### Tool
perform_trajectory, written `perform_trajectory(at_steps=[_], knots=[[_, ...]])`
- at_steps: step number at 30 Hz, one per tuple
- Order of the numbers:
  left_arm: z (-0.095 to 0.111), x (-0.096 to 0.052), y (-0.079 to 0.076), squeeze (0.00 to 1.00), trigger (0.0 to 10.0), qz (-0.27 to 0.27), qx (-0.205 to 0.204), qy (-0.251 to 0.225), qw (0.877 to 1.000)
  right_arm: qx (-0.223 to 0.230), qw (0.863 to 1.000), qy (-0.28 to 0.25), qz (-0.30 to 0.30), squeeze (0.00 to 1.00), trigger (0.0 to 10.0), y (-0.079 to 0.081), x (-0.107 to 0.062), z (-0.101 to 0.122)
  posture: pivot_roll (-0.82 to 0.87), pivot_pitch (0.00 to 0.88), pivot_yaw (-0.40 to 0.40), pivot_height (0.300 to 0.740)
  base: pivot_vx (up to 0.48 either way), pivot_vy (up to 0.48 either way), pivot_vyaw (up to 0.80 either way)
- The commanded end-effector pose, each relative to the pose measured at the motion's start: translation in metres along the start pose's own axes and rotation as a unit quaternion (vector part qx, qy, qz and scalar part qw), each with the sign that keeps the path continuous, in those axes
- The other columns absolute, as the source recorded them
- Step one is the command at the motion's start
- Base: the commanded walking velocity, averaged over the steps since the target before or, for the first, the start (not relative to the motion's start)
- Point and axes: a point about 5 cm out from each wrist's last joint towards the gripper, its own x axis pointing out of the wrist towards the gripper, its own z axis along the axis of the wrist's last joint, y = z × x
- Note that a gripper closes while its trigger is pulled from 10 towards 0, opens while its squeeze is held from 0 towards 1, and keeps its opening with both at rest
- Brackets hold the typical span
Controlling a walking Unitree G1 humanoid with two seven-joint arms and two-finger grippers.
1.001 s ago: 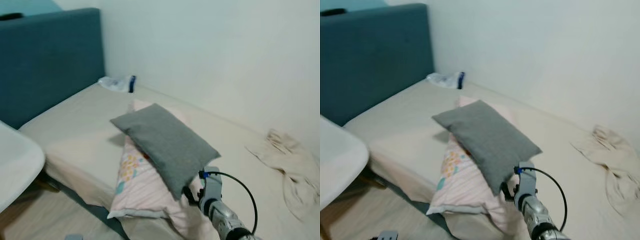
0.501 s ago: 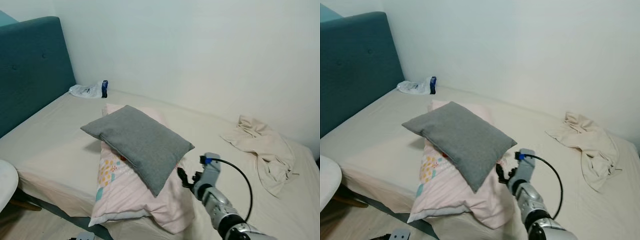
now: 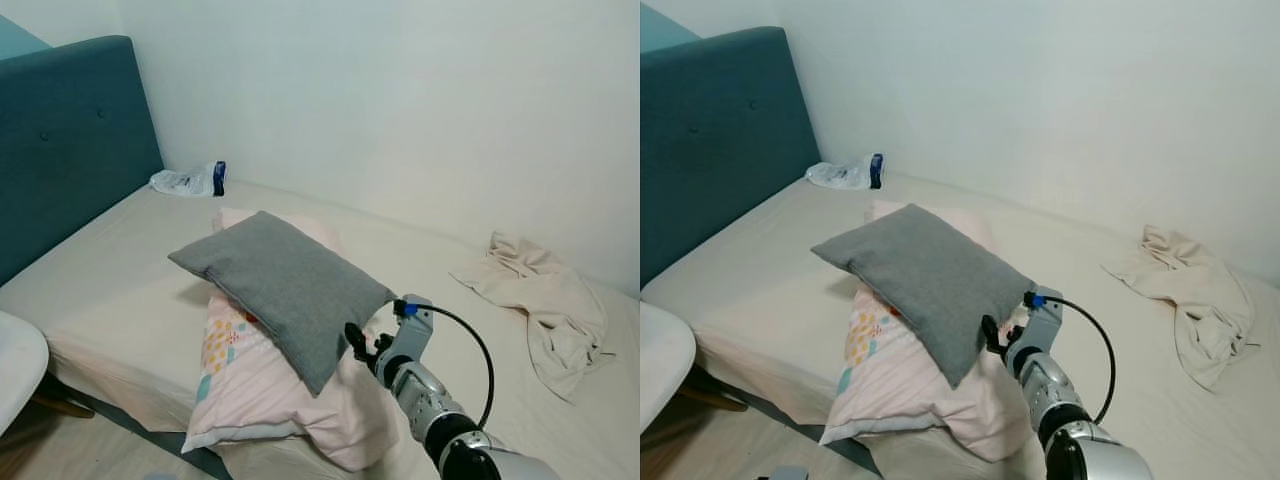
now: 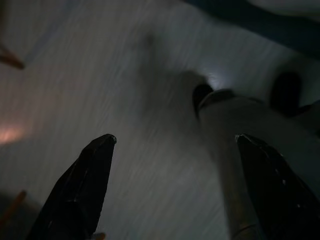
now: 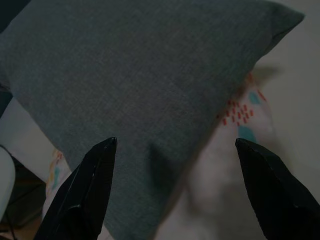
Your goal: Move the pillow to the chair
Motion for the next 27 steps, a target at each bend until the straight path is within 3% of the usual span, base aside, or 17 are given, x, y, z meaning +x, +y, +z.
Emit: perform_trajectory(at_steps=[1,7,16,27], knots=[[-0.025,-0.005,0.002,0.00,10.0,-0.001,0.011,0.042,0.999,0.012,1.000,0.011,-0.003,0.00,10.0,0.002,0.001,-0.002,0.17,0.000,-0.040,0.740,0.000,0.000,0.00],[-0.033,-0.008,0.009,0.00,10.0,0.008,0.007,0.046,0.999,0.024,1.000,0.020,0.007,0.00,10.0,0.010,0.004,0.001,0.18,0.032,-0.046,0.735,0.000,0.000,0.00],[-0.026,-0.007,0.007,0.00,10.0,0.007,-0.003,0.025,1.000,0.053,0.998,0.029,0.016,0.00,10.0,0.017,0.008,0.005,0.20,0.062,-0.054,0.695,0.000,0.000,0.00],[-0.032,-0.009,0.011,0.00,10.0,0.011,-0.003,0.025,1.000,0.088,0.996,0.013,-0.009,0.00,10.0,0.005,0.006,0.012,0.20,0.080,-0.049,0.655,0.000,0.000,0.00]])
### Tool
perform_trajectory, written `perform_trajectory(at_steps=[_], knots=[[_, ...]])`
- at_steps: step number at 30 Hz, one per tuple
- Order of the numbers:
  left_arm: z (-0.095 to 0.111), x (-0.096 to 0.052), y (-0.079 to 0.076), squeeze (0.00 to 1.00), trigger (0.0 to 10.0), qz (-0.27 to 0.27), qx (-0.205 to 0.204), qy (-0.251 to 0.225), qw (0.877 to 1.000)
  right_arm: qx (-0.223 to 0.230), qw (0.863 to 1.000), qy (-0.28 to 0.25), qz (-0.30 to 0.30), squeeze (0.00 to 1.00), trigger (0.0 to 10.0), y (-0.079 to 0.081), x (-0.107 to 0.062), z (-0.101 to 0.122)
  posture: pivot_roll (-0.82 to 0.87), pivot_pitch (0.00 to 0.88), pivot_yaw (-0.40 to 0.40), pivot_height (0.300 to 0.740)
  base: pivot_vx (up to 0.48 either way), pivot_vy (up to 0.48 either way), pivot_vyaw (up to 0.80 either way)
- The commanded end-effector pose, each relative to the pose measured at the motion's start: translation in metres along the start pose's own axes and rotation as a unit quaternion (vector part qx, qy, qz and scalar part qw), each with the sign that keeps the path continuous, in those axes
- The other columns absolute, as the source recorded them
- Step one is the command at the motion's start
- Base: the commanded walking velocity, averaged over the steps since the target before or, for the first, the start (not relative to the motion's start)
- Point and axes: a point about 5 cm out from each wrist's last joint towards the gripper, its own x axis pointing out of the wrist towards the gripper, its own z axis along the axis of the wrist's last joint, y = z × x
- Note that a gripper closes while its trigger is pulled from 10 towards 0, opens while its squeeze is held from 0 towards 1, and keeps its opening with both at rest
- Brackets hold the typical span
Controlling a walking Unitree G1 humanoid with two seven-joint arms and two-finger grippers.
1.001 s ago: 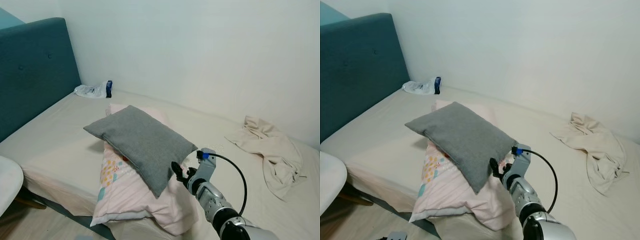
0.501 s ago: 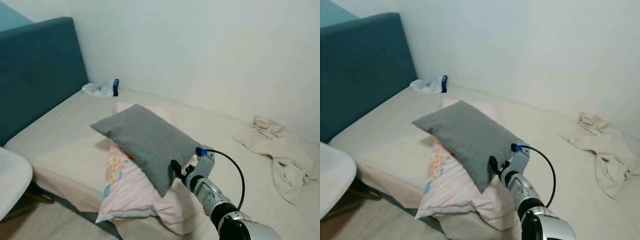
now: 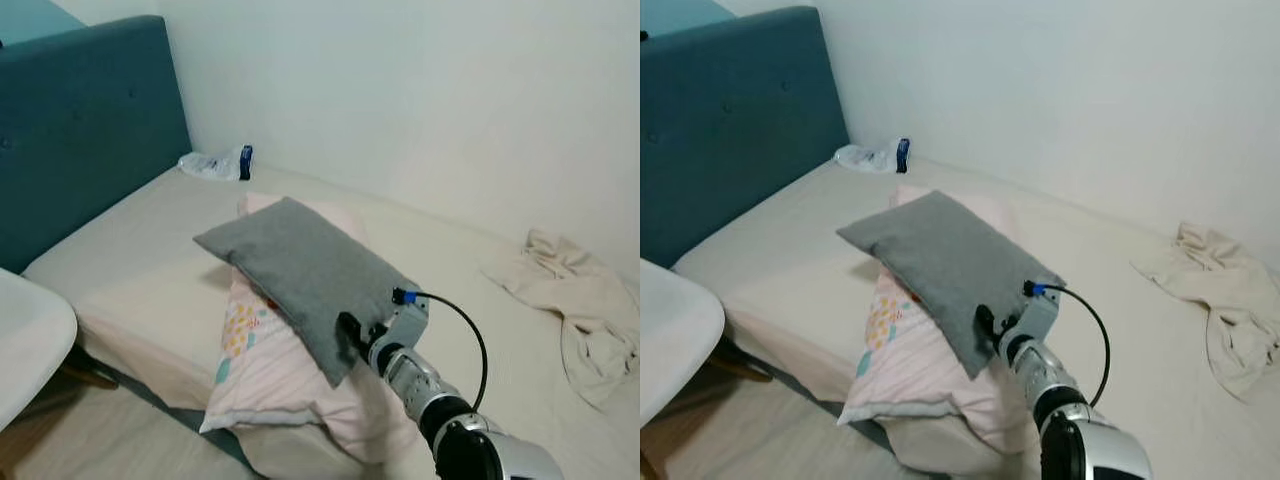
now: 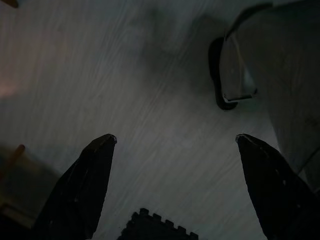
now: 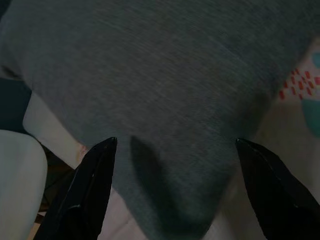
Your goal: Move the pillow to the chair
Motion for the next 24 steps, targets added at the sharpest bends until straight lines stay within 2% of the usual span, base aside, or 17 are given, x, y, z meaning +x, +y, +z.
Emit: perform_trajectory(at_steps=[1,6,12,20,24], knots=[[-0.008,-0.002,-0.001,0.00,10.0,-0.003,-0.001,0.012,1.000,0.018,1.000,0.000,-0.010,0.00,10.0,-0.003,0.000,0.001,0.20,0.080,-0.049,0.655,0.000,0.000,0.00],[-0.011,-0.003,-0.001,0.00,10.0,-0.004,0.000,0.014,1.000,0.043,0.999,-0.017,-0.019,0.00,10.0,-0.013,-0.003,0.011,0.21,0.076,-0.050,0.635,0.000,0.000,0.00],[-0.011,-0.003,-0.001,0.00,10.0,-0.004,0.000,0.012,1.000,0.061,0.998,-0.031,-0.009,0.00,10.0,-0.015,-0.004,0.016,0.21,0.072,-0.049,0.630,0.000,0.000,0.00],[-0.011,-0.003,0.000,0.00,10.0,-0.005,0.005,0.008,1.000,0.068,0.992,-0.059,0.089,0.00,10.0,0.010,0.001,0.027,0.23,0.080,-0.036,0.630,0.000,0.000,0.00],[-0.011,-0.003,-0.001,0.00,10.0,-0.006,0.006,0.008,1.000,0.070,0.991,-0.062,0.095,0.00,10.0,0.012,0.002,0.029,0.23,0.080,-0.036,0.630,0.000,0.000,0.00]])
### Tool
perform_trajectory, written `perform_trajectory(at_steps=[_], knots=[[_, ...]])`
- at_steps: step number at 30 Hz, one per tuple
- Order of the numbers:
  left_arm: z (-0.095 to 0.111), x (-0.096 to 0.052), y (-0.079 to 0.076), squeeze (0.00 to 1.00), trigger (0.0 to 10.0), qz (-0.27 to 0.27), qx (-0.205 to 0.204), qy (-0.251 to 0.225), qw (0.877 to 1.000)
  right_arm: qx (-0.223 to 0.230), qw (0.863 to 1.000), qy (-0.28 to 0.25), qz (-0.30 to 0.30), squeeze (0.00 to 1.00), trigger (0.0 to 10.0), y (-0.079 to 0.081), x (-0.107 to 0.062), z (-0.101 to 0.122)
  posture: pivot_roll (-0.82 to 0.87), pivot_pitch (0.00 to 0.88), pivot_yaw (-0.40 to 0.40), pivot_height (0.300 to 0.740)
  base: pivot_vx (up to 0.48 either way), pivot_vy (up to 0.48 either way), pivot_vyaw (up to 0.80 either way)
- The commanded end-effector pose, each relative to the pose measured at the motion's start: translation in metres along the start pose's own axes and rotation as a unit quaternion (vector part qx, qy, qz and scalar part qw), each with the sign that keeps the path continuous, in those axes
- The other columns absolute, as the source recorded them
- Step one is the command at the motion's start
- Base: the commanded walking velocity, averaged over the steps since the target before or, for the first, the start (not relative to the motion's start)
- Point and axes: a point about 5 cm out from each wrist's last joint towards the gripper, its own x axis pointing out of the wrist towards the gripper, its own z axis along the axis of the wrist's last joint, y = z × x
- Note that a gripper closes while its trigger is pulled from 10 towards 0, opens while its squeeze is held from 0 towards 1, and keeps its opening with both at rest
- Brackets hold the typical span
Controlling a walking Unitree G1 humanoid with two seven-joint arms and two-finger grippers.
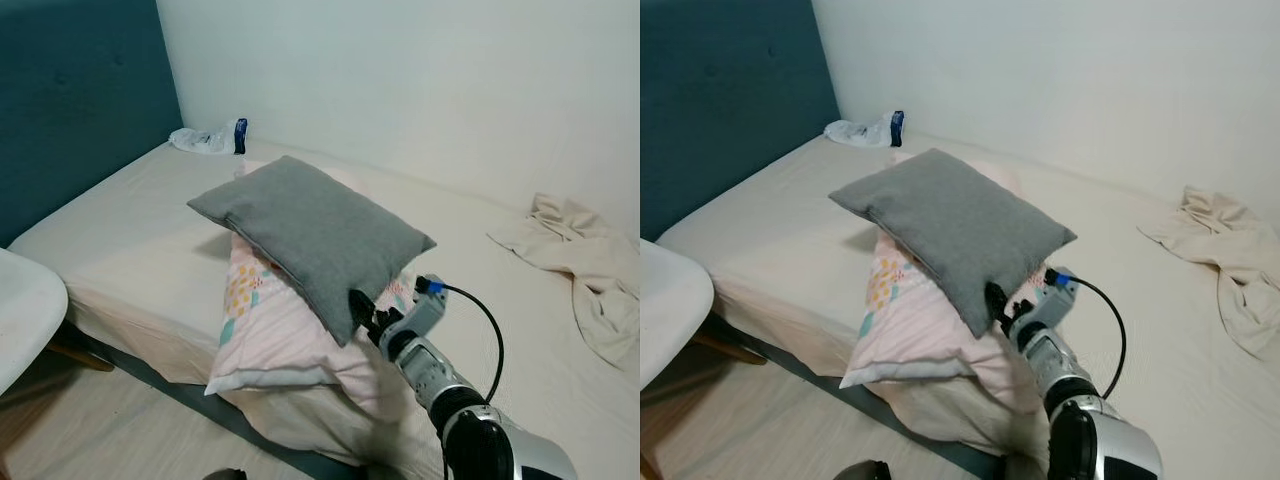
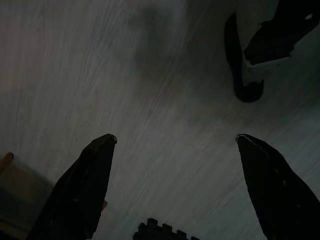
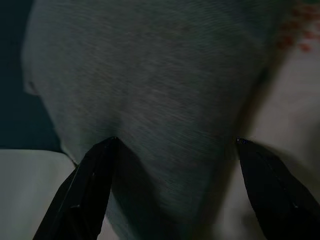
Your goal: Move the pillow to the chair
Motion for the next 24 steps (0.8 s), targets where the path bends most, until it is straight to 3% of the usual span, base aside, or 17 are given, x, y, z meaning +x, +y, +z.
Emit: perform_trajectory(at_steps=[1,7,15,16,18,19,24], knots=[[-0.004,-0.001,-0.001,0.00,10.0,-0.003,0.003,0.003,1.000,0.008,1.000,-0.011,0.011,0.00,10.0,0.004,0.002,0.004,0.24,0.079,-0.037,0.630,0.000,0.000,0.00],[-0.004,-0.001,0.000,0.00,10.0,-0.002,0.000,-0.001,1.000,0.002,1.000,-0.019,-0.024,0.00,10.0,-0.001,0.002,0.012,0.27,0.084,-0.044,0.630,0.000,0.000,0.00],[-0.007,-0.002,0.006,0.00,10.0,0.004,-0.002,0.000,1.000,-0.011,0.999,-0.020,-0.035,0.00,10.0,0.007,0.007,0.017,0.28,0.079,-0.042,0.630,0.000,0.000,0.00],[-0.009,-0.003,0.008,0.00,10.0,0.006,-0.003,0.003,1.000,-0.005,0.999,-0.027,-0.019,0.00,0.0,0.016,0.011,0.020,0.28,0.078,-0.042,0.630,0.000,0.000,0.00],[-0.009,-0.003,0.008,0.00,10.0,0.006,-0.003,0.003,1.000,-0.005,0.999,-0.027,-0.019,0.00,0.0,0.016,0.011,0.020,0.28,0.078,-0.042,0.630,0.000,0.000,0.00],[-0.011,-0.004,0.011,0.00,10.0,0.009,-0.006,0.005,1.000,0.002,1.000,-0.029,0.009,0.00,0.0,0.029,0.016,0.022,0.28,0.076,-0.045,0.630,0.000,0.000,0.00],[-0.012,-0.004,0.010,0.00,10.0,0.010,-0.009,0.005,1.000,-0.004,1.000,-0.022,0.019,0.00,0.0,0.034,0.018,0.019,0.28,0.074,-0.051,0.630,0.000,0.000,0.00]])
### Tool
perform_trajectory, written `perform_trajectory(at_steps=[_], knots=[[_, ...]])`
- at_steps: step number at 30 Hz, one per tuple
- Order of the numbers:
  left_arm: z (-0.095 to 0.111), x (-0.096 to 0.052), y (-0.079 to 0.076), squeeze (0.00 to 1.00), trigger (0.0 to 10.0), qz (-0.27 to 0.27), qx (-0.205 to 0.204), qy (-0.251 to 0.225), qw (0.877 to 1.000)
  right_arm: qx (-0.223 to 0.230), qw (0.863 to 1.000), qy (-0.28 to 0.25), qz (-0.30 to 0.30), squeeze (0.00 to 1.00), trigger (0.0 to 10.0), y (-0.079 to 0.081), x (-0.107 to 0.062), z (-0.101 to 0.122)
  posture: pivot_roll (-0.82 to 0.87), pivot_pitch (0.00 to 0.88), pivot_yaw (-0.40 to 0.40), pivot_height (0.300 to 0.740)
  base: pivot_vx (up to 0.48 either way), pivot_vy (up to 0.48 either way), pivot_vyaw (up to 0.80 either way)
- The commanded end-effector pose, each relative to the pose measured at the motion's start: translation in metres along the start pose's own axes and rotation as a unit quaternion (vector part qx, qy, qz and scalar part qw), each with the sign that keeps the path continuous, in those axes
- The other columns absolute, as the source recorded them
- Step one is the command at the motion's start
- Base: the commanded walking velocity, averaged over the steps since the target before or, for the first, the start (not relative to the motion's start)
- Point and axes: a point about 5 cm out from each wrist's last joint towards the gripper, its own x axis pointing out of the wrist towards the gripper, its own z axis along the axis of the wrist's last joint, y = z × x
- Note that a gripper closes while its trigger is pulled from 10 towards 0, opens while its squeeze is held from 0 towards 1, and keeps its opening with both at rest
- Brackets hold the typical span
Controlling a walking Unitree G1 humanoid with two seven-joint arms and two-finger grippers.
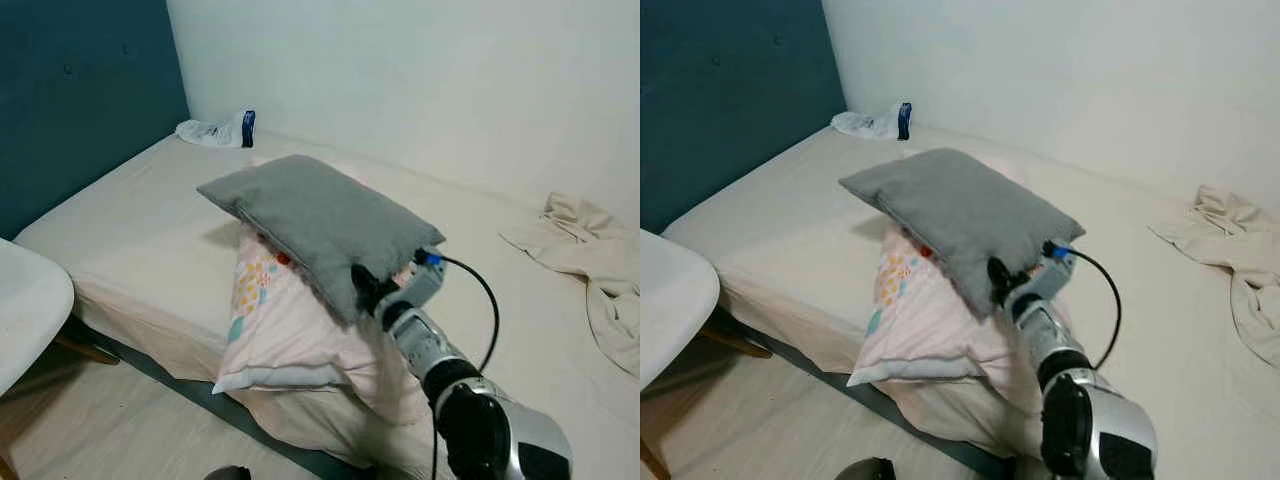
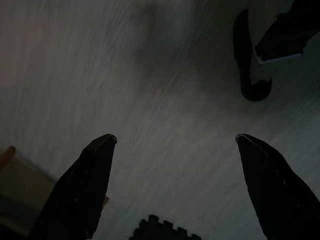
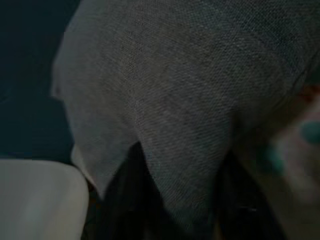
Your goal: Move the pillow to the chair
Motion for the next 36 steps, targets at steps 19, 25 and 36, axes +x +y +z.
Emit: perform_trajectory(at_steps=[19,25,36], knots=[[0.014,0.004,0.000,0.00,10.0,0.007,-0.024,-0.003,1.000,-0.109,0.994,0.024,-0.019,0.00,0.0,-0.012,-0.005,0.001,0.23,0.000,-0.068,0.630,0.000,0.000,0.00],[0.023,0.007,-0.004,0.00,10.0,0.004,-0.028,-0.009,1.000,-0.130,0.983,-0.012,0.128,0.00,0.0,0.034,0.008,0.021,0.20,0.000,-0.074,0.630,0.000,0.000,0.00],[0.030,0.009,-0.017,0.00,10.0,-0.005,-0.032,-0.006,0.999,-0.166,0.941,-0.102,0.277,0.00,0.0,0.096,0.012,0.082,0.16,0.000,-0.088,0.650,0.000,0.000,0.00]])
